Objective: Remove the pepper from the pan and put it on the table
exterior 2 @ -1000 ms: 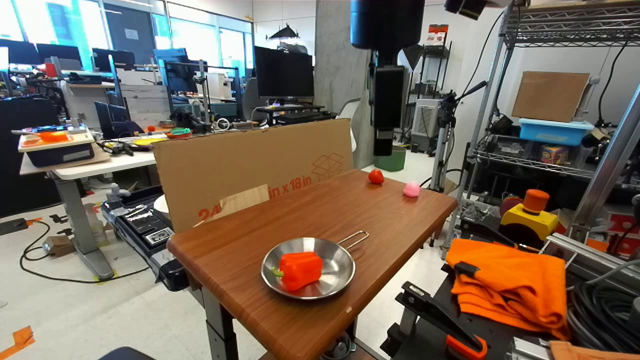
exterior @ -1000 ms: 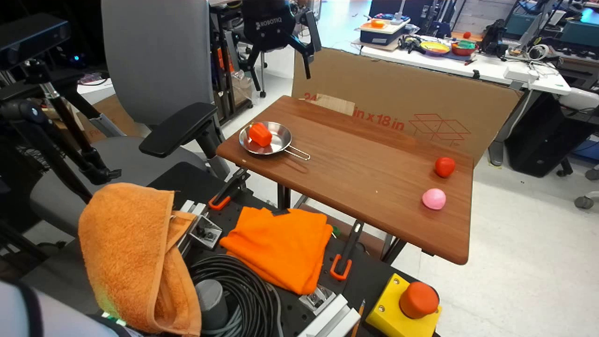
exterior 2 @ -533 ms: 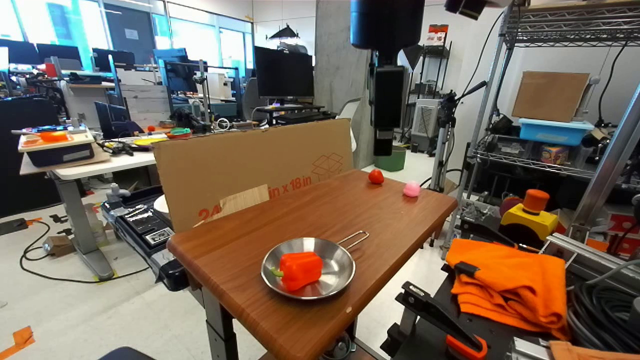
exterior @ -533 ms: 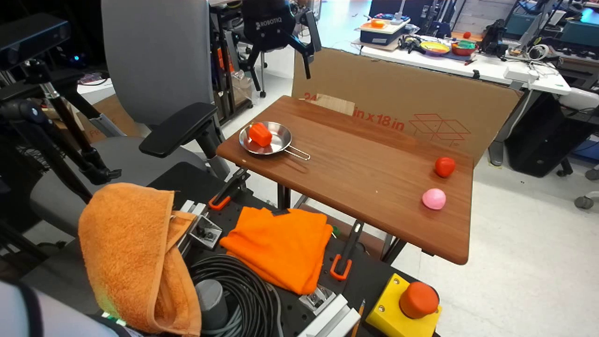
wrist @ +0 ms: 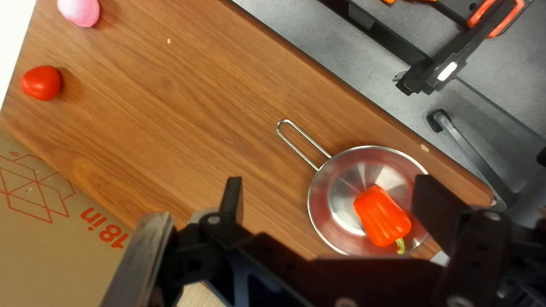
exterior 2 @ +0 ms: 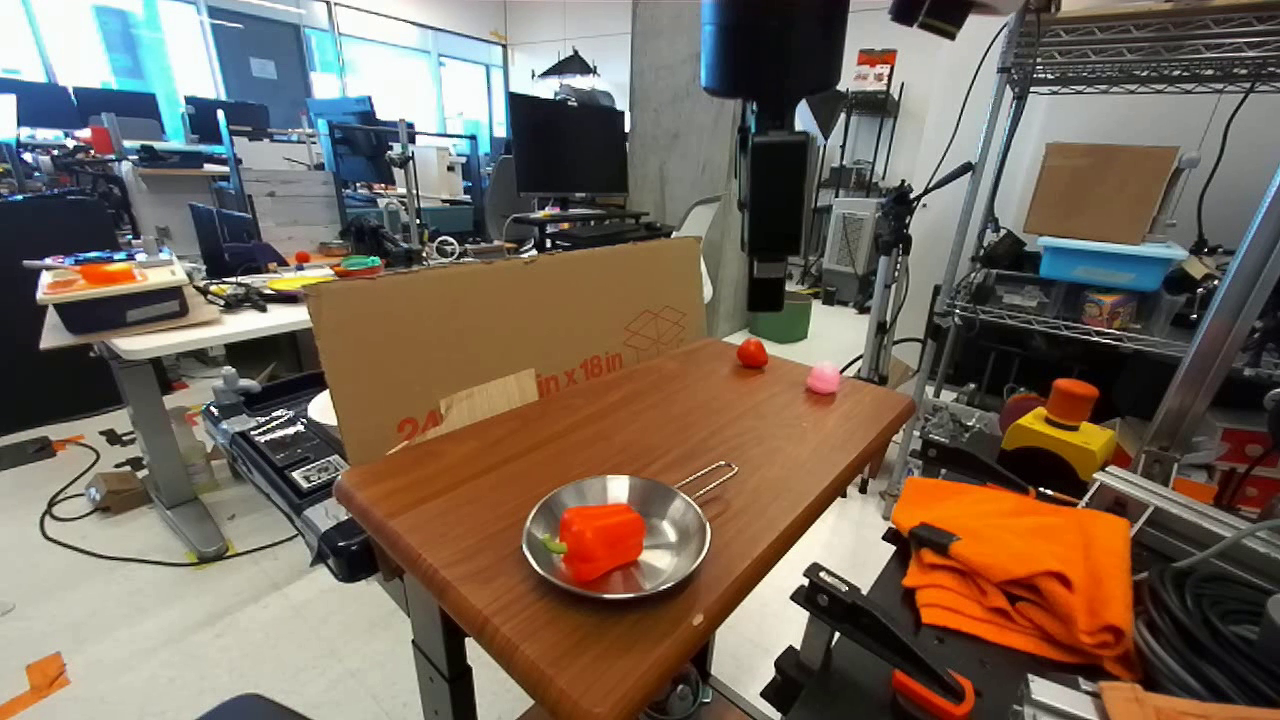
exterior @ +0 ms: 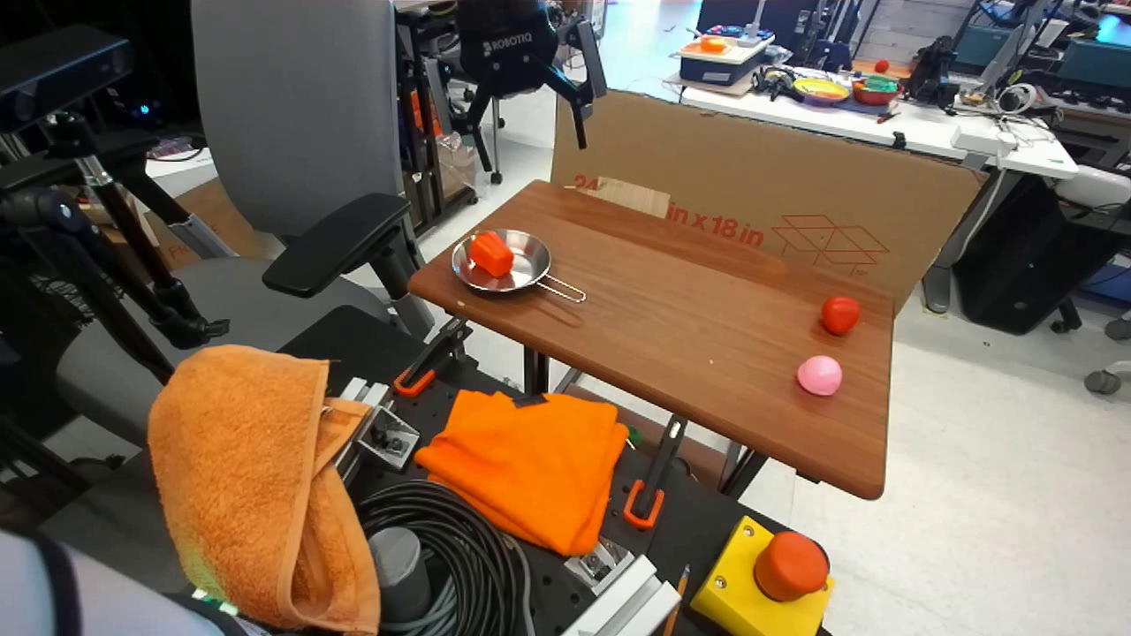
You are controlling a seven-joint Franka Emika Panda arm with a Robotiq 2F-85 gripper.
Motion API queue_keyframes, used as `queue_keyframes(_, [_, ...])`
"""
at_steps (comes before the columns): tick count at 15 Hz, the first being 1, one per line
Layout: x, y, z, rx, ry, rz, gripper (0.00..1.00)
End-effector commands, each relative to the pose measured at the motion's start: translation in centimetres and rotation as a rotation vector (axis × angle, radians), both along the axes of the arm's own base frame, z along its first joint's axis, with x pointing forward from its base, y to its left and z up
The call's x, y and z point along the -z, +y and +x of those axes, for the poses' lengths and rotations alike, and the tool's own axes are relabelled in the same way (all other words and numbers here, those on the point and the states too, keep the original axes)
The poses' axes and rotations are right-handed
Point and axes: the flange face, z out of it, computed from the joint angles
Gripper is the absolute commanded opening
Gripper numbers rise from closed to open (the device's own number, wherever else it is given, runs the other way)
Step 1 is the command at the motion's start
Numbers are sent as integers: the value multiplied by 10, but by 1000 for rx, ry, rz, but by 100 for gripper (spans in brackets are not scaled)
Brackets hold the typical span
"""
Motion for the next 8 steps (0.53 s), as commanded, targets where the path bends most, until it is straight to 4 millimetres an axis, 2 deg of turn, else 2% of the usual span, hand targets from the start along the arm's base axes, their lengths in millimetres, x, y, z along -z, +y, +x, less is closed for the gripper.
queue_keyframes(1, [0, 0, 0, 0, 1, 0, 100])
queue_keyframes(8, [5, -1, 3, -28, 9, 11, 100])
